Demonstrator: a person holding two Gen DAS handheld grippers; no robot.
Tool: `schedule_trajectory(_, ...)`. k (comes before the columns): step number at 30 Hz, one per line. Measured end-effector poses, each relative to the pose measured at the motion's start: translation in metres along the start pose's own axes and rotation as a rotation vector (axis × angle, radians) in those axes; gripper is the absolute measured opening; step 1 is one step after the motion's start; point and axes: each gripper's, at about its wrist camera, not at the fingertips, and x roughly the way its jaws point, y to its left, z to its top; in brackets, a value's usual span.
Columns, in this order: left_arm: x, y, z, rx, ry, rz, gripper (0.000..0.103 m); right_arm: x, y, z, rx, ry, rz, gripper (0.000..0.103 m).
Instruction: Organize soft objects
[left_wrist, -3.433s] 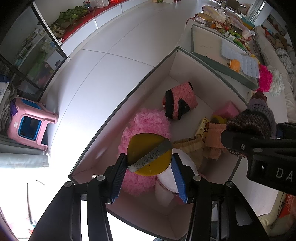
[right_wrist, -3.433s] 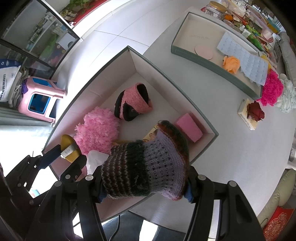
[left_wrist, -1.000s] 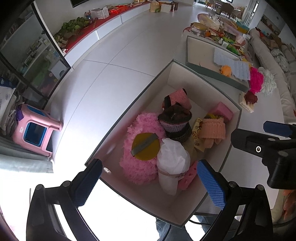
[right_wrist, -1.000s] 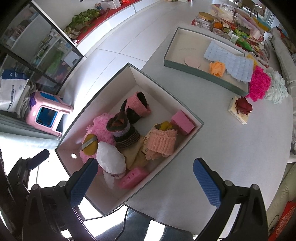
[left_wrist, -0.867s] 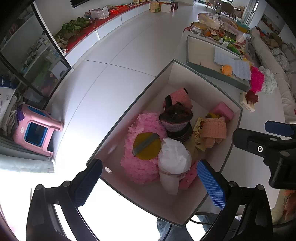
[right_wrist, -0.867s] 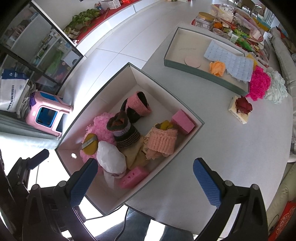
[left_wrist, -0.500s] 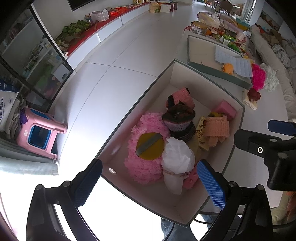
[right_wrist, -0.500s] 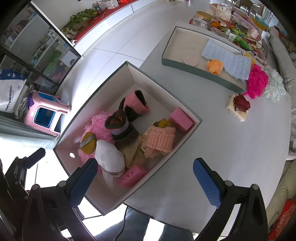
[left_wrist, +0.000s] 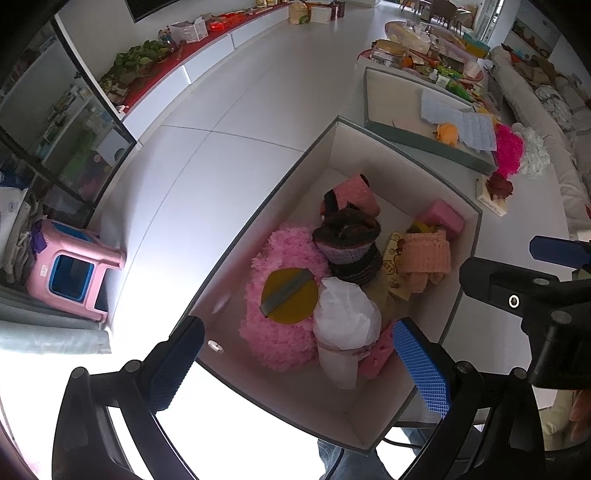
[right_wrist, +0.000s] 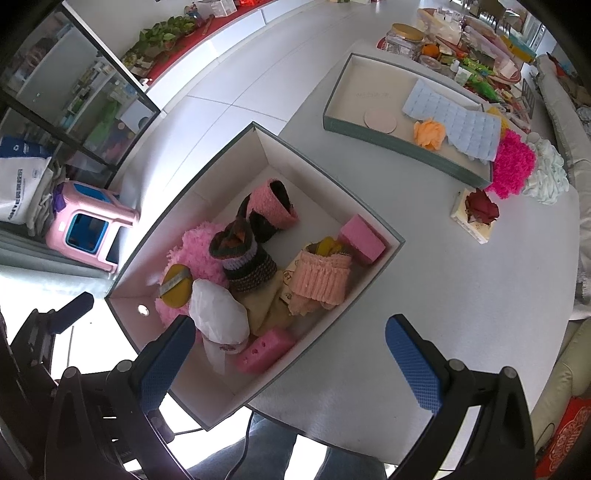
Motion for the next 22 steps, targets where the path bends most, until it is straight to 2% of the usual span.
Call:
schedule_trajectory(17, 0.0072, -0.0026, 0.0025, 0.034, 0.023, -0.02, 0.103, -0.0009, -0.001, -0.0016, 0.036, -0.01, -0.006, 0.103)
schedule_trajectory(22, 0.0037, -0.0014, 0.0014, 0.037, -0.003, -0.068, 0.103, -0.0008, -0.0002, -0.0019, 0.038, -0.009, -0.01, 0.103)
